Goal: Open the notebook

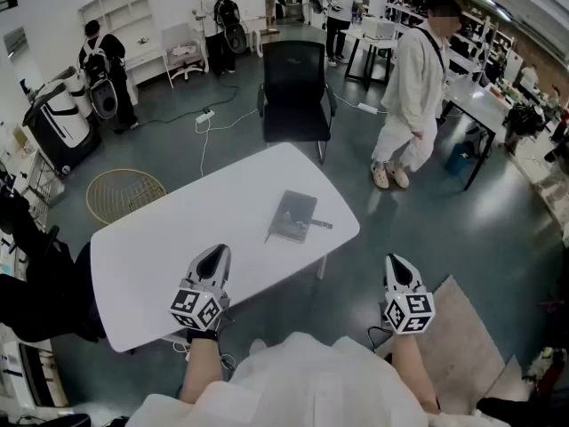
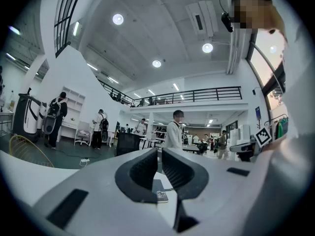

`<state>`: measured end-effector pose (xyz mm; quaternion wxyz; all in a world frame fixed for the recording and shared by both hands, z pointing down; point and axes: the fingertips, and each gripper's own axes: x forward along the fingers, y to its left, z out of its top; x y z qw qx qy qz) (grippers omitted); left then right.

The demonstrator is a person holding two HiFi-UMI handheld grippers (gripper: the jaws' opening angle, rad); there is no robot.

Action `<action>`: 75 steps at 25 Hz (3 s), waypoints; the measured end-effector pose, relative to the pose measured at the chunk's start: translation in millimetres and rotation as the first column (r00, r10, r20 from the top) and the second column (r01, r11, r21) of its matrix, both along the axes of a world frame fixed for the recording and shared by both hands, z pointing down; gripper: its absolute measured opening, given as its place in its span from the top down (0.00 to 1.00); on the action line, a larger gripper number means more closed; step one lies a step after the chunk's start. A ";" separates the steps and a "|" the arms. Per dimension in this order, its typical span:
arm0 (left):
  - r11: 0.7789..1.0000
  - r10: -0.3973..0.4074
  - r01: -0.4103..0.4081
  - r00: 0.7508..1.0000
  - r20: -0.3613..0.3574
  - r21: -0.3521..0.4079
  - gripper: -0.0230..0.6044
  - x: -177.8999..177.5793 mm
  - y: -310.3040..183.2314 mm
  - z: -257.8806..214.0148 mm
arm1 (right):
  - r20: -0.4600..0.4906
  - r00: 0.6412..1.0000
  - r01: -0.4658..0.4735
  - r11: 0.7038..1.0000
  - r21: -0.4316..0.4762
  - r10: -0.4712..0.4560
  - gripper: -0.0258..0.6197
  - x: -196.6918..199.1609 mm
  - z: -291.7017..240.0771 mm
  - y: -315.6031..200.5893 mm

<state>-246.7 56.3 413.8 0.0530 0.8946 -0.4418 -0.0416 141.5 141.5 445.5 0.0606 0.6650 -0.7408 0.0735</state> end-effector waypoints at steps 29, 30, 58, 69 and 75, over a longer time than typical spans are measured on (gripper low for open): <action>0.994 0.099 -0.099 0.995 -0.015 -0.040 0.92 90.4 -93.8 31.2 | 0.059 0.998 -0.018 0.999 0.034 0.016 0.95 54.7 8.1 -65.5; 0.993 0.105 -0.105 0.994 -0.015 -0.045 0.92 98.5 -104.5 34.2 | 0.057 0.998 -0.021 0.999 0.028 0.019 0.95 60.8 9.1 -75.2; 0.986 0.162 -0.163 0.987 -0.015 -0.034 0.92 188.3 -292.0 24.2 | 0.015 0.999 -0.049 0.996 0.073 0.048 0.95 130.8 1.5 -268.8; 0.985 0.159 -0.159 0.987 0.001 -0.060 0.92 211.7 -289.3 37.0 | 0.011 1.000 -0.010 0.999 0.048 0.010 0.95 145.0 10.8 -276.8; 0.986 0.147 -0.146 0.989 0.007 -0.085 0.92 224.2 -284.8 41.5 | 0.008 0.998 0.066 0.997 0.033 -0.066 0.95 151.8 13.4 -297.0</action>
